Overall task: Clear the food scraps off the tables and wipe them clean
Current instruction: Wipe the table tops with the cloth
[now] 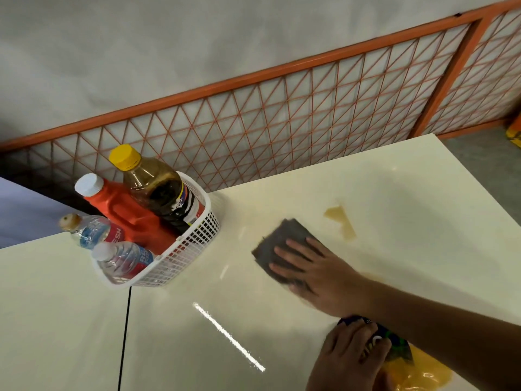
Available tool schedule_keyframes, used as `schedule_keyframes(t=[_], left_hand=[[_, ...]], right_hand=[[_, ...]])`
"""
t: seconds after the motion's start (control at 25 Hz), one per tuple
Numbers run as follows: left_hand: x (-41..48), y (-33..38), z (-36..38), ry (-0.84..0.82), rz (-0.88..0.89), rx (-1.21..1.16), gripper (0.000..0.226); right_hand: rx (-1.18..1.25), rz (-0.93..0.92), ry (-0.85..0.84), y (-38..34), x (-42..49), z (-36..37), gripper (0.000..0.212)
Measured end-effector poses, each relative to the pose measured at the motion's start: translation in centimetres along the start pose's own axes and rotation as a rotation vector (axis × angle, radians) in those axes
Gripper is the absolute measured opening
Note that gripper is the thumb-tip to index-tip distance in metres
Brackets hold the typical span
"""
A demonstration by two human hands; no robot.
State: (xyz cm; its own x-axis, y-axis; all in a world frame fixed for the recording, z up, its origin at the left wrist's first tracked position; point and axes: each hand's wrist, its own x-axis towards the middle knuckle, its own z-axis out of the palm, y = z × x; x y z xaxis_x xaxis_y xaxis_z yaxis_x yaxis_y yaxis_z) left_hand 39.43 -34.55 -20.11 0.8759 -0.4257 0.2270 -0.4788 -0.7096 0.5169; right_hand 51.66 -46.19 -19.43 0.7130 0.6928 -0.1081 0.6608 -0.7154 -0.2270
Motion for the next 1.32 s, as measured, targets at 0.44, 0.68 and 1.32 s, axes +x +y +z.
schedule_keyframes(t=[0.44, 0.68, 1.32], left_hand=[[1.3, -1.0, -0.5, -0.195, -0.059, -0.075, 0.033], [0.8, -0.1, -0.9, -0.188, -0.076, -0.078, 0.031], [-1.1, 2.8, 1.1, -0.238, 0.051, 0.078, 0.047]], right_hand=[[-0.009, 0.697, 0.088, 21.5, 2.3, -5.1, 0.063], [0.031, 0.588, 0.072, 13.5, 7.0, -3.8, 0.067], [0.024, 0.900, 0.137, 17.8, -17.4, -2.1, 0.060]])
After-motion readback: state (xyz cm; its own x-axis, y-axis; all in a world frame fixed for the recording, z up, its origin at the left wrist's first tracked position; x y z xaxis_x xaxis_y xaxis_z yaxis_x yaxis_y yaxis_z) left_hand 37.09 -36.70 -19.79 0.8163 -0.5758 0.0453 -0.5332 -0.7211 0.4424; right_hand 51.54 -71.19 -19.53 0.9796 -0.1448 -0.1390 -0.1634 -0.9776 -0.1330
